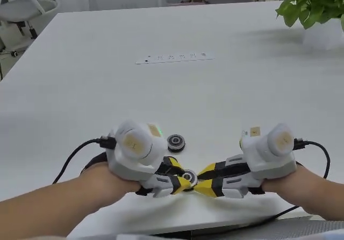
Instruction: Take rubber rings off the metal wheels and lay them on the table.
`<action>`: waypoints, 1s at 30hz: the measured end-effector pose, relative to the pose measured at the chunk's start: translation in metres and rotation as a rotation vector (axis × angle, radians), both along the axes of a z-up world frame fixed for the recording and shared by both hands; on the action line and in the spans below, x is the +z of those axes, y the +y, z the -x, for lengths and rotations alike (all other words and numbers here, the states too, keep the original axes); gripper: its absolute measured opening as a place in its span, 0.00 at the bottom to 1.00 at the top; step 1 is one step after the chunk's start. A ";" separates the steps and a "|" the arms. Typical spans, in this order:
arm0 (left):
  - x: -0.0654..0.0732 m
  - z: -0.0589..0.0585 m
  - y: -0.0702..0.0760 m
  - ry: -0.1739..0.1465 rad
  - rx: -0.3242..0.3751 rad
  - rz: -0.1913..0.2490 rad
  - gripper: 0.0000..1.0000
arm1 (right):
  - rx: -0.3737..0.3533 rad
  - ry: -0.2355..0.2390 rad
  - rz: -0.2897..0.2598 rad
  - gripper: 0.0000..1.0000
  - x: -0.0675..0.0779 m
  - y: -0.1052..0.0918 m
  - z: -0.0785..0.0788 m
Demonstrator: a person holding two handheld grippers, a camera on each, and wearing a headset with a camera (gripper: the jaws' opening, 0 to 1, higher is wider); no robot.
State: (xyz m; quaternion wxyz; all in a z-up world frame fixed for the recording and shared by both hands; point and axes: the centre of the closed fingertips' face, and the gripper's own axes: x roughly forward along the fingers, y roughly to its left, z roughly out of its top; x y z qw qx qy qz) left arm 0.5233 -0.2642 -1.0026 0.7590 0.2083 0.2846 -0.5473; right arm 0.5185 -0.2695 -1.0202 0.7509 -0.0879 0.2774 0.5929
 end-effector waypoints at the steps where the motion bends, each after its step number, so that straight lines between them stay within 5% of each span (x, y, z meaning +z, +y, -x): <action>1: 0.000 -0.001 0.000 -0.002 0.002 0.002 0.17 | 0.000 -0.003 -0.001 0.13 0.000 0.000 0.000; 6: -0.001 -0.004 0.000 -0.012 0.016 0.010 0.14 | 0.000 -0.011 0.009 0.10 0.000 -0.001 0.000; 8: -0.001 -0.003 -0.001 -0.014 0.018 0.010 0.14 | -0.010 -0.025 0.019 0.01 0.000 -0.003 -0.002; 14: -0.001 -0.002 -0.002 -0.027 0.022 0.012 0.13 | -0.032 0.000 0.015 0.00 -0.001 -0.004 -0.003; 21: -0.001 -0.003 -0.001 -0.045 0.010 0.011 0.13 | -0.145 0.144 -0.073 0.00 0.000 -0.006 -0.006; 30: -0.001 -0.002 -0.001 -0.047 0.010 0.019 0.13 | -0.208 0.184 -0.135 0.00 0.008 -0.009 -0.013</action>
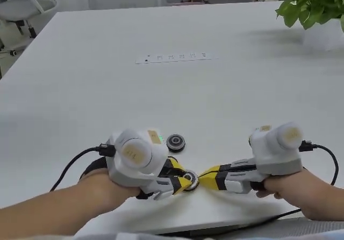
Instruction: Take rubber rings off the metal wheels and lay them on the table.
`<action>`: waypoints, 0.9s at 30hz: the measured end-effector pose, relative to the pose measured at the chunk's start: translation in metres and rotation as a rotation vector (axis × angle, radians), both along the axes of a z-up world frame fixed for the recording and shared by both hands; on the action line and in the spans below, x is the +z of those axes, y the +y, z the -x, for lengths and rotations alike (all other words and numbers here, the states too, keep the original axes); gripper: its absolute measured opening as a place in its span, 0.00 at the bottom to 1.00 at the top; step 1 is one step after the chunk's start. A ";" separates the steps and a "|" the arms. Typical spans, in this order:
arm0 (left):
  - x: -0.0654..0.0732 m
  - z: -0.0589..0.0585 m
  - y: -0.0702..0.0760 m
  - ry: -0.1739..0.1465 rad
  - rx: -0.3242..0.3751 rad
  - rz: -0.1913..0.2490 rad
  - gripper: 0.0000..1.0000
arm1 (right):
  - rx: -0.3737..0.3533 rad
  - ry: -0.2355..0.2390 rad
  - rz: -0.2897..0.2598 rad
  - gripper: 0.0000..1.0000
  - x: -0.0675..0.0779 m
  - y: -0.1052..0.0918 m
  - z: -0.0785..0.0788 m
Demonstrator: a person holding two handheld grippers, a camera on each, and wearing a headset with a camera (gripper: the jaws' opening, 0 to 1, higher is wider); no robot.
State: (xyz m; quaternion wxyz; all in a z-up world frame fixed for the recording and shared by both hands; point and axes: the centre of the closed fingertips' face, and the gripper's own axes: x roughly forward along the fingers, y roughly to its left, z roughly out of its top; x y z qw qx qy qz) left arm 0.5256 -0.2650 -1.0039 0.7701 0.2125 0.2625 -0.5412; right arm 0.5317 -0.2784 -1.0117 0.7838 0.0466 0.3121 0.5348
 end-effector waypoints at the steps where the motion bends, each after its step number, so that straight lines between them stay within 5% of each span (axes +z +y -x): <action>1: 0.000 0.000 0.000 -0.001 0.000 0.000 0.13 | -0.004 0.010 -0.015 0.00 0.001 0.001 0.000; 27: 0.000 -0.001 0.001 -0.007 0.010 0.004 0.12 | 0.036 -0.018 -0.038 0.00 0.011 0.011 0.005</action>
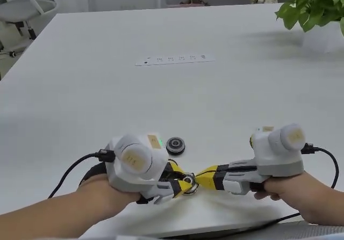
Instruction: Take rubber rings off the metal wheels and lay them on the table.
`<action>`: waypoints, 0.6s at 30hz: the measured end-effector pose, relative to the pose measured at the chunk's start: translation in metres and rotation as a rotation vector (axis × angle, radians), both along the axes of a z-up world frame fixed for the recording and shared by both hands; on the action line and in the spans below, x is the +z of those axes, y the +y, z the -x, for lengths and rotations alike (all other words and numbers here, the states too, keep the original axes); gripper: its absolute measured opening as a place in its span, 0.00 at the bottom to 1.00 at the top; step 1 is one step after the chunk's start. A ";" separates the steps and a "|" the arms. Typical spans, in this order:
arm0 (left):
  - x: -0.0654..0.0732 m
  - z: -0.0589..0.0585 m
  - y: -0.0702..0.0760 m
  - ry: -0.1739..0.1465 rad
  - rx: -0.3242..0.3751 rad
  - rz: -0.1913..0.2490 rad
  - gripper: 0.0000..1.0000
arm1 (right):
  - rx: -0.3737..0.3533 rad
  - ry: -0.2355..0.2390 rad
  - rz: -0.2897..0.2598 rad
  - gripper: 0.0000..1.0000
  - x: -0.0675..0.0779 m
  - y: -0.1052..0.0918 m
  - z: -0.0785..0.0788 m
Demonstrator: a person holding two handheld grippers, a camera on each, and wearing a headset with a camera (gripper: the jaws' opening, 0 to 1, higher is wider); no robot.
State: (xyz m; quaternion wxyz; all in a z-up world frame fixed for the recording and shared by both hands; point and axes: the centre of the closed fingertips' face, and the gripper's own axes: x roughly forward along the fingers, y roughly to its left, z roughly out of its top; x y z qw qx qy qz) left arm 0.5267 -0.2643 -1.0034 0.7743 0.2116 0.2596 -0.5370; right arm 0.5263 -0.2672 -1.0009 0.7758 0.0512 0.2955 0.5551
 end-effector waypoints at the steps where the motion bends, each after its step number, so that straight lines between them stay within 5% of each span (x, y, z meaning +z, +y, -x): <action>1: 0.000 0.000 0.000 0.000 0.000 0.000 0.12 | 0.001 -0.001 0.001 0.00 0.000 0.000 0.000; 18: 0.000 0.000 -0.001 -0.002 -0.002 0.000 0.12 | 0.027 -0.008 -0.020 0.00 0.002 0.006 0.004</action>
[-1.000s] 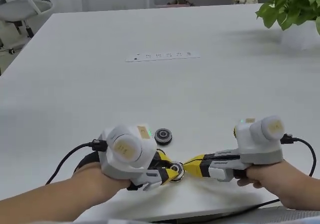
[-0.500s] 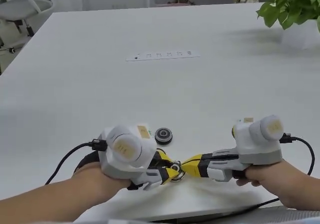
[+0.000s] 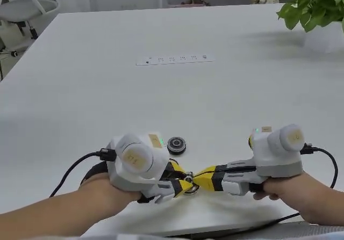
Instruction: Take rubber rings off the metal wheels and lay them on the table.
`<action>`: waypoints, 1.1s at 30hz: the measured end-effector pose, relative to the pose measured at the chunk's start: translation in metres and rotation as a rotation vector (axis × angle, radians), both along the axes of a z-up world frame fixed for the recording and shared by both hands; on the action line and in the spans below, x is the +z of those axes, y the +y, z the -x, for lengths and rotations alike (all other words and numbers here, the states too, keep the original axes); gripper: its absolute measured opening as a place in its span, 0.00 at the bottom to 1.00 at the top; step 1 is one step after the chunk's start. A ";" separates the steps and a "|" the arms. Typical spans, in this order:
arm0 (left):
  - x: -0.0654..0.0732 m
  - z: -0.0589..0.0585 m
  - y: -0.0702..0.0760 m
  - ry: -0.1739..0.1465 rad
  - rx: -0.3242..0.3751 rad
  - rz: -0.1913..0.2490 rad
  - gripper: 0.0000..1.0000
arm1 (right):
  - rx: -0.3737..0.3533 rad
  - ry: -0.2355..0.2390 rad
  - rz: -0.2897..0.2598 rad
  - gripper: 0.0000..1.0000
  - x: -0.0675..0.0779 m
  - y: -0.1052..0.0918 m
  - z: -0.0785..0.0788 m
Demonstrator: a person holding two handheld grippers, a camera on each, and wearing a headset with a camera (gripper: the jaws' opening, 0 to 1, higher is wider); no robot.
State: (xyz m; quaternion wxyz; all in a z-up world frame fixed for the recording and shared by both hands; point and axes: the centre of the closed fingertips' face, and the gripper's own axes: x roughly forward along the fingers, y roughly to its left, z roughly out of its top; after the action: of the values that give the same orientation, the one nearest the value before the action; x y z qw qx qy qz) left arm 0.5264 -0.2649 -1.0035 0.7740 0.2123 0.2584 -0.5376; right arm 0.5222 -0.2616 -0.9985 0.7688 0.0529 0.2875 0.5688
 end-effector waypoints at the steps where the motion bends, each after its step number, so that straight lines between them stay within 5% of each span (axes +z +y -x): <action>1: 0.000 0.000 0.000 0.000 0.001 0.001 0.12 | 0.007 0.001 -0.008 0.00 0.001 0.001 0.001; 3: 0.001 -0.002 -0.001 -0.010 0.000 0.004 0.12 | 0.030 -0.036 -0.070 0.00 0.013 0.009 0.002; 4: 0.001 -0.001 -0.001 -0.004 0.002 0.004 0.12 | 0.039 -0.007 -0.030 0.00 0.007 0.004 0.007; 10: 0.002 -0.001 -0.002 -0.002 0.006 0.015 0.12 | 0.024 -0.029 -0.001 0.00 -0.001 -0.001 0.002; 33: 0.017 0.008 0.004 0.031 -0.011 0.028 0.25 | -0.002 -0.016 -0.024 0.00 0.010 -0.002 -0.005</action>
State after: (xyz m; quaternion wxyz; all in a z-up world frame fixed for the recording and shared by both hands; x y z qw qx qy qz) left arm 0.5184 -0.2614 -0.9868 0.7698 0.1946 0.2616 -0.5487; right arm 0.5269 -0.2640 -0.9887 0.7710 0.0578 0.2742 0.5718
